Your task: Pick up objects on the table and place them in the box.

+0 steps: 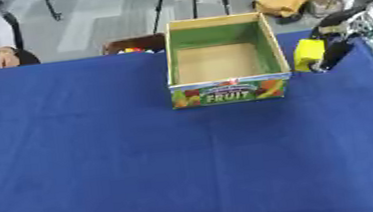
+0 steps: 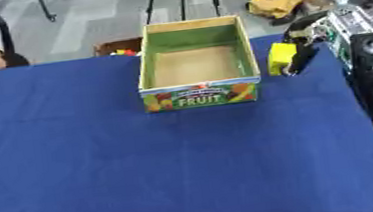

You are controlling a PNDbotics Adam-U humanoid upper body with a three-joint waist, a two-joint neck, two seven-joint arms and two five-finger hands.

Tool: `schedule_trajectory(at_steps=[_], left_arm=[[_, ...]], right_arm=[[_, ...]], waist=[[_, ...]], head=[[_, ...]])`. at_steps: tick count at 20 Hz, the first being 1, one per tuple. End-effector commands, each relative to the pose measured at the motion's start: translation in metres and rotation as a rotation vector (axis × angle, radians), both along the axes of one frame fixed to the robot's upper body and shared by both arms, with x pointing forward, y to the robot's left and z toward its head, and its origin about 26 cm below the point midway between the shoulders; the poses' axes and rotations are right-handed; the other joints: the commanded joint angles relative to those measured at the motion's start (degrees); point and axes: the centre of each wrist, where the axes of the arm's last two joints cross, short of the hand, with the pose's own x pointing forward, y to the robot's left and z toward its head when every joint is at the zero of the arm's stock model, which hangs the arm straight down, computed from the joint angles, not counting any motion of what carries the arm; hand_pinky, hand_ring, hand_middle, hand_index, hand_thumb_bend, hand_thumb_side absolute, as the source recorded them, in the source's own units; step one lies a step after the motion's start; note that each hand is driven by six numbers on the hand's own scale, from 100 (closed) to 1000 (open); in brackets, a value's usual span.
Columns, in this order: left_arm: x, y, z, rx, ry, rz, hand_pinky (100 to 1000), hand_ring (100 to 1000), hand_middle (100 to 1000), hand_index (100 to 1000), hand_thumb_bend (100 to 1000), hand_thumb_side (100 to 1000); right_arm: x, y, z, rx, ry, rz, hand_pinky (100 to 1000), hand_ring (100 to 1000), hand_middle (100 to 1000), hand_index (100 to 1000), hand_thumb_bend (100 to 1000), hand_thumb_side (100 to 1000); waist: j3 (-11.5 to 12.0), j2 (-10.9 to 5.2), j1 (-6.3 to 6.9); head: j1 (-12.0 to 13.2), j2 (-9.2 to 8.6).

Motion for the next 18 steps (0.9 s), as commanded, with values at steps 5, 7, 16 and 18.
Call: schedule_trajectory(at_steps=[5,7,16,18], left_arm=[[-0.003,0.002,0.006,0.017,-0.013,0.000,567,603,712,928,100,950],[-0.003,0.003,0.006,0.017,-0.012,0.000,567,604,712,928,100,950],[-0.003,0.003,0.007,0.017,-0.011,-0.009,567,606,713,929,100,949],[-0.003,0.002,0.007,0.017,-0.011,-0.012,567,606,713,929,100,949]], right_arm=[[-0.007,0.003,0.037,-0.008,-0.100,-0.009,893,855,600,531,100,545],[-0.009,0.007,0.044,-0.004,-0.126,-0.001,894,854,596,531,100,554],[-0.020,0.040,0.076,0.028,-0.261,0.096,891,847,569,525,100,588],[-0.021,0.050,0.080,0.028,-0.276,0.120,890,846,568,524,100,595]], waist=[[-0.44,-2.22,-0.11],[-0.54,-2.49,-0.09],[-0.29,-3.49,-0.30],[-0.07,-3.61,-0.48]], head=[[0.34,0.48],[0.31,0.57],[-0.10,0.53],[-0.23,0.50]])
